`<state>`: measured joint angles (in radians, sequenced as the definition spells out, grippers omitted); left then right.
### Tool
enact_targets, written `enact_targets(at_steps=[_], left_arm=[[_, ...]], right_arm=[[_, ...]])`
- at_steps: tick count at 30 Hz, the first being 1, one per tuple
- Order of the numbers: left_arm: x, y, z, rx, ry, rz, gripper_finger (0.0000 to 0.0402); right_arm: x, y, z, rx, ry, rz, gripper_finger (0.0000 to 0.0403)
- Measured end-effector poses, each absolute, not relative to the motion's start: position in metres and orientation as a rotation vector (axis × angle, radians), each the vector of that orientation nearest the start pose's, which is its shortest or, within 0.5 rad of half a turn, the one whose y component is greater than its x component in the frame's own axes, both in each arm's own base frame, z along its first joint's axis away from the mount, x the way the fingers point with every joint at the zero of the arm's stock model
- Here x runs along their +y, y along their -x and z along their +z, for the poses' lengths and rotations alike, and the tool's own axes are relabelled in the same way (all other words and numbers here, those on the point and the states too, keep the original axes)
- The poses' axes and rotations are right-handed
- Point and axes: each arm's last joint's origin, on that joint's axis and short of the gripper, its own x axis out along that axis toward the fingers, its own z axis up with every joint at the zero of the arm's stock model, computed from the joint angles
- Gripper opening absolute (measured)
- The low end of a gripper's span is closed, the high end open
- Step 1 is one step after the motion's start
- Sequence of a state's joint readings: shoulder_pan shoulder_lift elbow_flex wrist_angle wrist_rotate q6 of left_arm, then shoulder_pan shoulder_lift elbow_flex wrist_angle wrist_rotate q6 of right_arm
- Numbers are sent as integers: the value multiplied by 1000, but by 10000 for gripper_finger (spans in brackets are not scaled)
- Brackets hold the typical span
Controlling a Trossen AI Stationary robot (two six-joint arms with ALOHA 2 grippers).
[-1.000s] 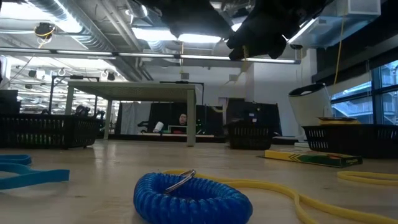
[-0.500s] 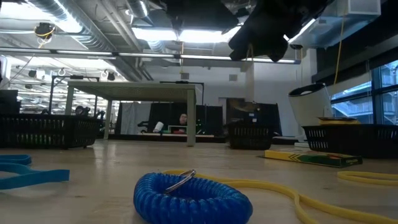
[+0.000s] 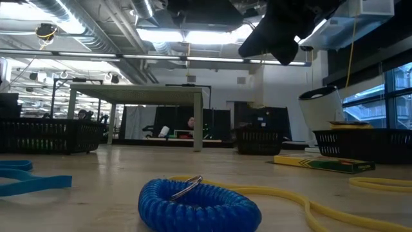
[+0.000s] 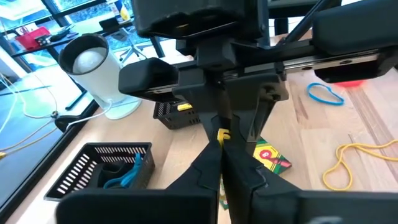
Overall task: Pick & Place Office Desk Supplies
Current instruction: Put the yellow rubber band into the top black bin
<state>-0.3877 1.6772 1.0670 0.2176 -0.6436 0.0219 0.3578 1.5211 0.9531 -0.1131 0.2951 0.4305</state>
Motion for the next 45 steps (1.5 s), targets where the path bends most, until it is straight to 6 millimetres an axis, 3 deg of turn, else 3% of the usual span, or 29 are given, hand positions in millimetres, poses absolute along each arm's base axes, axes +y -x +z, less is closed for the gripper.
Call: enact_targets(at_steps=[6, 13, 20, 34, 41, 45], left_arm=[[-124, -346, 240, 343, -192, 258, 30], [-124, -345, 239, 349, -153, 283, 102], [-122, -342, 232, 415, -166, 293, 149], [-135, -336, 229, 432, -104, 266, 139], [-141, -332, 231, 426, -110, 244, 139], [-142, -329, 237, 414, -105, 237, 139]], right_arm=[[100, -304, 226, 641, -207, -93, 4], [92, -305, 224, 658, -198, -119, 2], [64, -306, 218, 742, -176, -220, 1], [-29, -304, 213, 772, -214, -614, 0], [-64, -299, 214, 741, -268, -767, 0], [-71, -298, 213, 740, -356, -745, 0]])
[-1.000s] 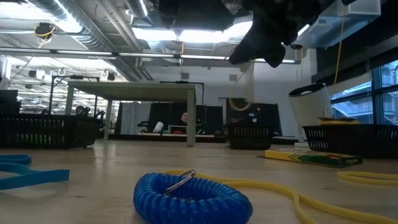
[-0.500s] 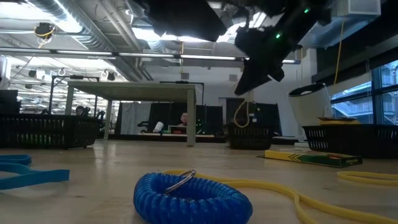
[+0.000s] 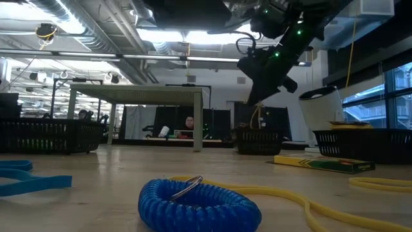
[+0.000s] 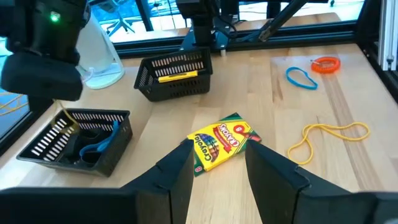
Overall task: Pick & Place Office Desk Supplies
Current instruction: Put the yellow rubber band into the top black bin, then put the yellow crayon box into the right black bin
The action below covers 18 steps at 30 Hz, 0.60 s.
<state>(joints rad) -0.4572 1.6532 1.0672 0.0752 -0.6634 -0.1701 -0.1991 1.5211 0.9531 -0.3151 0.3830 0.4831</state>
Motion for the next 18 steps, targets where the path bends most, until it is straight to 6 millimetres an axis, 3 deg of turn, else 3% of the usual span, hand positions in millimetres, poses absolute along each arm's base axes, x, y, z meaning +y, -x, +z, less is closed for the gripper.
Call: enact_targets(at_steps=[8, 18], left_arm=[[-147, -323, 244, 398, -100, 216, 139], [-152, -321, 244, 399, -128, 197, 139]], right_arm=[[-70, -298, 213, 745, -378, -718, 29], [-70, -298, 213, 747, -376, -717, 118]])
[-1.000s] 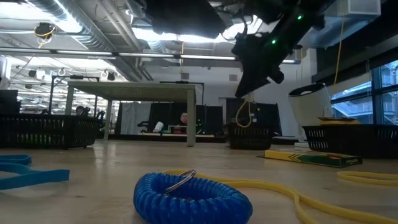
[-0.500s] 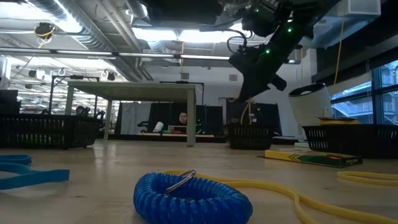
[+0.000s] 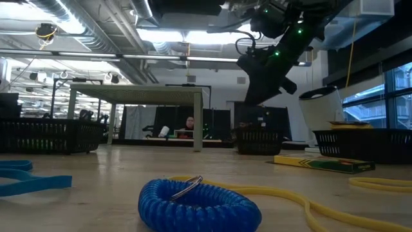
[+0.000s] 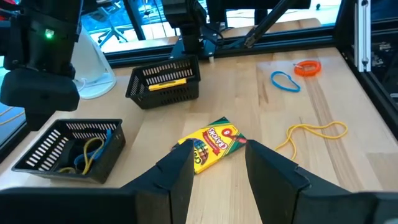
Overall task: Pick & Place Office Desk Supplies
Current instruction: Put the yellow crayon box into the right black bin
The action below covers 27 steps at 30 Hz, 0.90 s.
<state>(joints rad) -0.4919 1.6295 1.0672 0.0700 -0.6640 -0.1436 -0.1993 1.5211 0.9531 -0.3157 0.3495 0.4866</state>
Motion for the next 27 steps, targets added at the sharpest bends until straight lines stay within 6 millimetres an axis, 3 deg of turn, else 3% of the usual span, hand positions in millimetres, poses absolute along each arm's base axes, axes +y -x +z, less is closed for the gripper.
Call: enact_targets(at_steps=[7, 14, 19, 27], left_arm=[[-152, -321, 244, 399, -128, 198, 139], [-142, -325, 244, 389, -82, 260, 139], [-132, -334, 235, 416, -55, 285, 148], [-122, -348, 214, 462, -52, 289, 196]], right_arm=[[-63, -291, 218, 826, -478, -527, 166], [-40, -269, 236, 908, -510, -441, 160], [-12, -263, 238, 962, -490, -409, 148], [32, -257, 232, 1030, -438, -384, 135]])
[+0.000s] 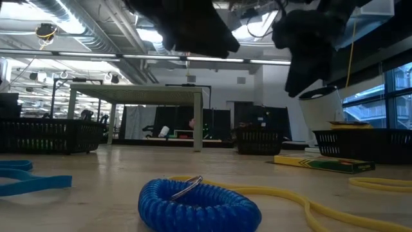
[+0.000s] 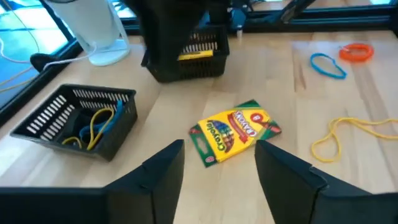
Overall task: Pick & Place Office Desk Supplies
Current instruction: Put the yellow crayon box into the right black bin
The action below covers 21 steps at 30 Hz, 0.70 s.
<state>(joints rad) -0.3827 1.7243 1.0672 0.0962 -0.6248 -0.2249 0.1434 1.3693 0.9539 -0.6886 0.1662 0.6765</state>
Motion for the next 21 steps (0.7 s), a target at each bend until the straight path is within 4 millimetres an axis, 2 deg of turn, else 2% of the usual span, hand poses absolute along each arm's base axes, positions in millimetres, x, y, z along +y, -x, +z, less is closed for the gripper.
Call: enact_targets(at_steps=[5, 11, 16, 21], left_arm=[[-116, -355, 201, 489, -54, 295, 213], [-112, -367, 176, 519, -54, 292, 213], [-111, -377, 161, 500, -23, 258, 217], [-112, -379, 148, 536, -28, 235, 216]], right_arm=[[56, -254, 230, 1030, -452, -384, 128], [82, -251, 220, 1072, -476, -372, 123], [98, -251, 209, 1089, -455, -396, 120], [109, -252, 197, 1124, -421, -407, 120]])
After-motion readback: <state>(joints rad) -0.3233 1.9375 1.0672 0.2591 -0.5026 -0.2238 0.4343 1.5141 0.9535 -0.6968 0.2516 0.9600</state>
